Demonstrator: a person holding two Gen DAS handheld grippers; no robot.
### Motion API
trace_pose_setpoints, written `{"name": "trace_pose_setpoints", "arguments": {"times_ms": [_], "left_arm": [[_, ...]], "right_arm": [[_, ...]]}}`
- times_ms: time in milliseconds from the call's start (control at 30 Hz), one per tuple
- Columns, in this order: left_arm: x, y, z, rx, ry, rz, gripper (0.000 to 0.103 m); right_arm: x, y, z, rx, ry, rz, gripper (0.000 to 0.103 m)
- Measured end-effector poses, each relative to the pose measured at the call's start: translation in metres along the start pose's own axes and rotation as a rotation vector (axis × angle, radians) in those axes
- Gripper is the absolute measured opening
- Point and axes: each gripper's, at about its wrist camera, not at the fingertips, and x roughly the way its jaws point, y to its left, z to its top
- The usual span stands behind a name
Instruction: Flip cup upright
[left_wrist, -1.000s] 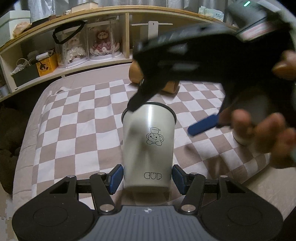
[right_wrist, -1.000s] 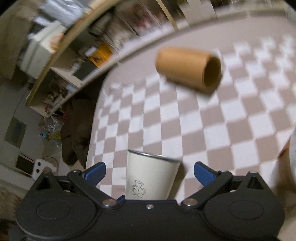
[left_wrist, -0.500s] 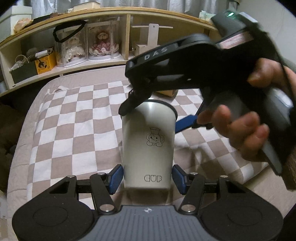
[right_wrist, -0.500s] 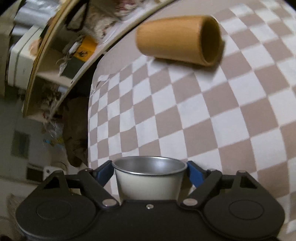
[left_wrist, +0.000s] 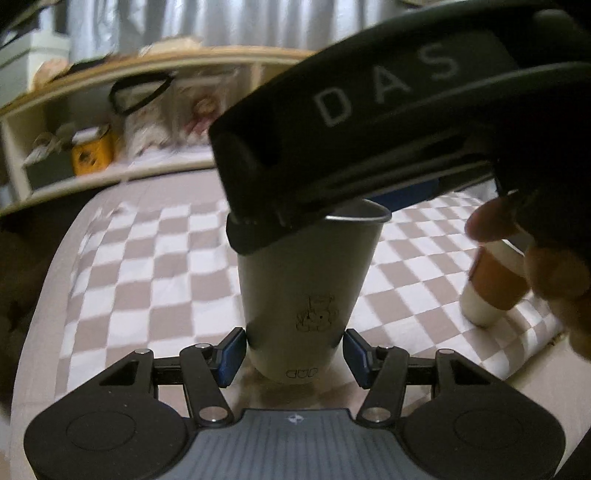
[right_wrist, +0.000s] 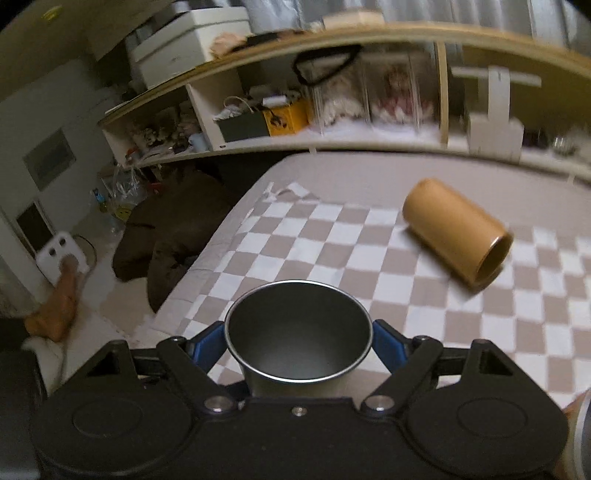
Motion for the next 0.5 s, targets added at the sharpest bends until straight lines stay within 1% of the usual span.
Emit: {"name": "trace_pose_setpoints", "arguments": {"times_ms": [67,200,300,367,500], "left_arm": [[0.001,-0.007,0.0,0.036,-0.03,-0.029,0.058],[0.008,-0.023,-0.002,0.124,-0.083,-0.082,0.057],[0.018,-0.038,-0.001,0.15,-0.083,-0.131,0.056],[0.024,-0.05,0.0,0.168,-0.08,-0.155,0.056],[0.029,-0.074,-0.001,0.214,-0.108,-0.166,0.055]], "right_arm": [[-0.013,0.0,-0.003,-0.032,-0.023,-0.034,0.085],[-0.031,-0.008,-0.008,-0.053,-0.05,-0.072,0.085],[-0.044,-0.021,-0.015,-0.058,-0.048,-0.095,0.085],[-0.049,-0.028,-0.02,-0.083,-0.043,-0.128,0.085],[-0.057,-0.037,-0.027,-0.124,-0.037,-0.202,0.085]]}}
